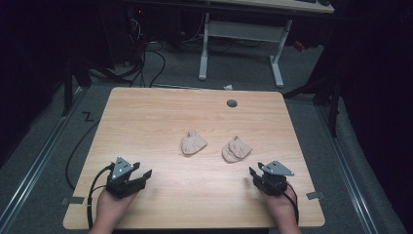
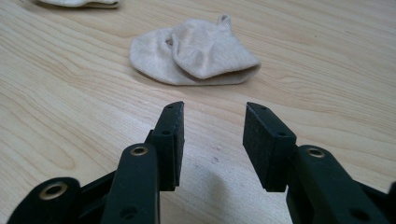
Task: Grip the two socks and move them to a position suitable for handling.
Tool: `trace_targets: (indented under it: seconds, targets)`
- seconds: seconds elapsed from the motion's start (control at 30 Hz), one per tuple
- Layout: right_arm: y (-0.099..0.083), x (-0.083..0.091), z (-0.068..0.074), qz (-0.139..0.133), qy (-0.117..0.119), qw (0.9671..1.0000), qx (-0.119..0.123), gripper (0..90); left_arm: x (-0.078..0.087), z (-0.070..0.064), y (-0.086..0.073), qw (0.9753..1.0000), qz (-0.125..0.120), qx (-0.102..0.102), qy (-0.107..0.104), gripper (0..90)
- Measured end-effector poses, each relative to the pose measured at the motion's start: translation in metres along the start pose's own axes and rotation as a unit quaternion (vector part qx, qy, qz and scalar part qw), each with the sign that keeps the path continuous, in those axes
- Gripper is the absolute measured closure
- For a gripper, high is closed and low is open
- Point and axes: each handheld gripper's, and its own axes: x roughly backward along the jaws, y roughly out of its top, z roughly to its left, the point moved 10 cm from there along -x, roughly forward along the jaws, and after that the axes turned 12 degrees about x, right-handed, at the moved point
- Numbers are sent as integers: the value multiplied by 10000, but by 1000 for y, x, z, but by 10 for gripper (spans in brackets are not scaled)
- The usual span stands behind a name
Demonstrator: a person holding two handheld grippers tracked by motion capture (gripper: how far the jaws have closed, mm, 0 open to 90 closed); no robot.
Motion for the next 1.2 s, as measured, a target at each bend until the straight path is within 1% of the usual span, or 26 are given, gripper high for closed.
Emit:
trace_targets:
  seconds: [0.1,0.13,0.3,0.47,0.53,0.73,0.8,0.9,1.0,1.2]
  targets:
    - [-1,0,0,8,19,10000,-30,590,0,-1,1,10000,-9,13,-34,437]
    - [-2,0,0,24,33,10000,-57,590,-1,-3,1,10000,-1,5,-88,429]
    - [-4,3,0,25,37,9999,-128,590,-2,-6,1,9999,3,-30,-161,422]
    - [-3,3,2,28,42,10000,-68,589,-1,-6,1,9998,-3,-55,-171,420]
    - [-2,2,4,27,63,10000,-34,589,1,-5,2,9998,-16,-27,-182,419]
    - [-2,1,5,35,80,10000,-46,586,2,-3,3,9998,-49,29,-199,417]
    - [-2,2,5,24,85,10000,-29,586,1,-4,3,9998,-45,8,-202,416]
    - [-2,3,4,21,72,9999,-78,585,0,-6,2,9998,-30,-28,-202,415]
    - [-2,3,4,-7,97,9999,-40,589,-1,-6,1,9998,-4,-64,-205,412]
    - [1,3,7,-31,119,9999,34,610,0,-6,1,9998,-18,-43,-217,407]
